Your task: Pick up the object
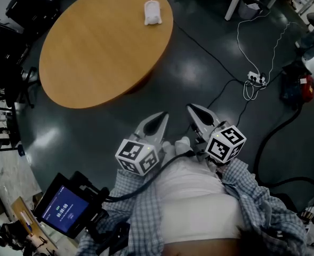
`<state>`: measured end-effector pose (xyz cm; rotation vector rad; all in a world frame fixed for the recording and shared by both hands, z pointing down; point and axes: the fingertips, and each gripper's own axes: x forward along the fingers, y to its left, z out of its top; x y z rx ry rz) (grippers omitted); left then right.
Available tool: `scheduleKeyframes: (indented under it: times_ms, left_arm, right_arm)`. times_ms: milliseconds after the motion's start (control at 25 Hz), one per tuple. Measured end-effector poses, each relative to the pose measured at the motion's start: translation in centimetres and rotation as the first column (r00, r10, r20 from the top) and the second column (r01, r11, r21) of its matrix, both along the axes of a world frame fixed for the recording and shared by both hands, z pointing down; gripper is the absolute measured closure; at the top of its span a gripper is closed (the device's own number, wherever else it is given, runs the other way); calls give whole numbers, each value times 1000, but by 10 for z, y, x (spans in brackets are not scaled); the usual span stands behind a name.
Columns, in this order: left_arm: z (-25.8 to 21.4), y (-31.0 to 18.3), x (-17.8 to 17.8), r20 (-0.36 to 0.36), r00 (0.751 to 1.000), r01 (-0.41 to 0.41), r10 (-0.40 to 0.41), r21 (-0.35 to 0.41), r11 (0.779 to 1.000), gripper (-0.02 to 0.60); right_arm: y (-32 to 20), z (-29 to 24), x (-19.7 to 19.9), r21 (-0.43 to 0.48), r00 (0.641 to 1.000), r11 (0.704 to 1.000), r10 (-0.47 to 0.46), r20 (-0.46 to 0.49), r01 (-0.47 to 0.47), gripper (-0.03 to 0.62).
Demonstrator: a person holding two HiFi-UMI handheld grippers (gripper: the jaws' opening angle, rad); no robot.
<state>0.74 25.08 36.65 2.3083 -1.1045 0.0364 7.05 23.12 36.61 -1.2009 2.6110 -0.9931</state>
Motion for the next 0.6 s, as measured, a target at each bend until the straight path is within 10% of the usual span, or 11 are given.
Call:
scheduleKeyframes:
  times_ms: [600]
  left_arm:
    - [11,-12,36,7,999,54,-54,-9,999,578]
  right_arm:
    - [-11,18,45,-31,1000,999,-16,15,17,589]
